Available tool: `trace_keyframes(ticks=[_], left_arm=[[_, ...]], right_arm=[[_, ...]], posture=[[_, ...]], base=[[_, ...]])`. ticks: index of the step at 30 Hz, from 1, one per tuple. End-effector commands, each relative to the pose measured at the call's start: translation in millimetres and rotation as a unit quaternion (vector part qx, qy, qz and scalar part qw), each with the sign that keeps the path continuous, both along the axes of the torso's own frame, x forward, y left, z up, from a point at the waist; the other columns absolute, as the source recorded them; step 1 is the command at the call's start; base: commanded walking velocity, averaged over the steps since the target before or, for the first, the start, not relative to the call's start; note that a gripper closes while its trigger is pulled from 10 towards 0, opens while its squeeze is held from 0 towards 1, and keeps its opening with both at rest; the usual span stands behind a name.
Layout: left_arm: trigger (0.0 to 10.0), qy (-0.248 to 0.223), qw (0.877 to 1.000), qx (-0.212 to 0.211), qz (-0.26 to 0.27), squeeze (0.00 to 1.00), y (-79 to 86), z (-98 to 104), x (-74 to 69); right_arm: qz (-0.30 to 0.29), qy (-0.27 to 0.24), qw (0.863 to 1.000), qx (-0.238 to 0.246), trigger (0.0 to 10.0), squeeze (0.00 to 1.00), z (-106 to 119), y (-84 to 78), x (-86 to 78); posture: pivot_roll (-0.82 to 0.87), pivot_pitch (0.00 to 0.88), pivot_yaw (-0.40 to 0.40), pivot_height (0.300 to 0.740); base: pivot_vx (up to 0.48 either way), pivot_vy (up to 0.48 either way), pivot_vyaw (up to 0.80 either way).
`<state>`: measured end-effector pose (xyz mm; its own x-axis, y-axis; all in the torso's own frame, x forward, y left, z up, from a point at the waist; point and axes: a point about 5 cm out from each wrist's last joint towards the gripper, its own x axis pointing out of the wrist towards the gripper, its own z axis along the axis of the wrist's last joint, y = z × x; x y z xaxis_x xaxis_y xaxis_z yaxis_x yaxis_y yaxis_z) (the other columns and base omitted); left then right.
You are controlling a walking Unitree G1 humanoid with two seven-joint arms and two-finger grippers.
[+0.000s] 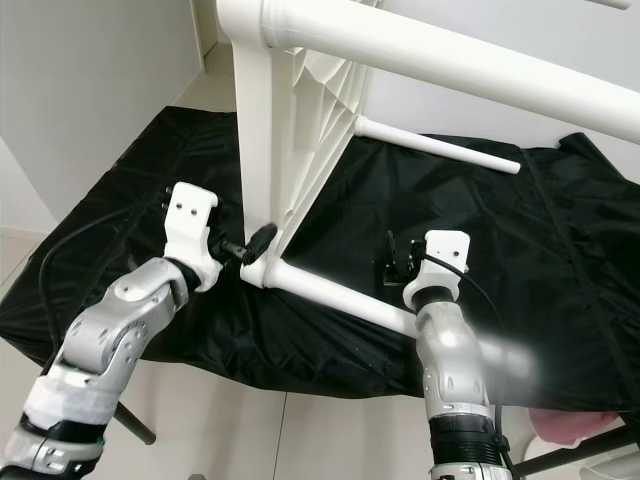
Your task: Building children table
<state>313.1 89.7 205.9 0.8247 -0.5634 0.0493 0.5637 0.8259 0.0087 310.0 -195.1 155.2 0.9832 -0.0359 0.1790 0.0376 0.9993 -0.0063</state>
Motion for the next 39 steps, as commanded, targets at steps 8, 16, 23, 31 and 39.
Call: trace_keyframes(ticks=[8,16,23,31,39], left_arm=[[10.0,-0.025,0.999,-0.019,-0.027,1.00,-15.7,15.3,12.7],[10.0,-0.030,0.998,-0.040,-0.031,0.00,-30.9,25.5,22.0],[10.0,-0.018,0.999,-0.039,-0.019,0.00,-44.0,28.6,36.6],[10.0,-0.015,0.998,-0.053,-0.005,0.00,-48.5,28.0,48.7],[0.0,0.004,0.998,-0.051,0.038,0.00,-41.3,22.2,60.2]], right_arm=[[-0.012,0.007,1.000,-0.010,10.0,0.00,1.6,-0.4,3.1],[-0.019,0.012,1.000,-0.010,10.0,0.00,0.8,-1.1,5.3],[-0.018,0.008,1.000,0.007,10.0,0.00,1.4,4.9,7.2],[-0.023,0.008,1.000,0.010,10.0,0.00,-0.8,7.8,6.9],[-0.028,0.010,0.999,0.012,10.0,0.00,-1.9,8.7,6.9]], posture=[[0.00,0.024,0.014,0.740],[0.00,0.022,0.017,0.740],[0.01,0.021,0.029,0.740],[0.00,0.023,0.039,0.740],[0.00,0.028,0.041,0.740]], base=[[0.000,0.000,0.00],[0.000,0.000,0.00],[0.000,0.000,0.00],[0.000,0.000,0.00],[0.000,0.000,0.00]])
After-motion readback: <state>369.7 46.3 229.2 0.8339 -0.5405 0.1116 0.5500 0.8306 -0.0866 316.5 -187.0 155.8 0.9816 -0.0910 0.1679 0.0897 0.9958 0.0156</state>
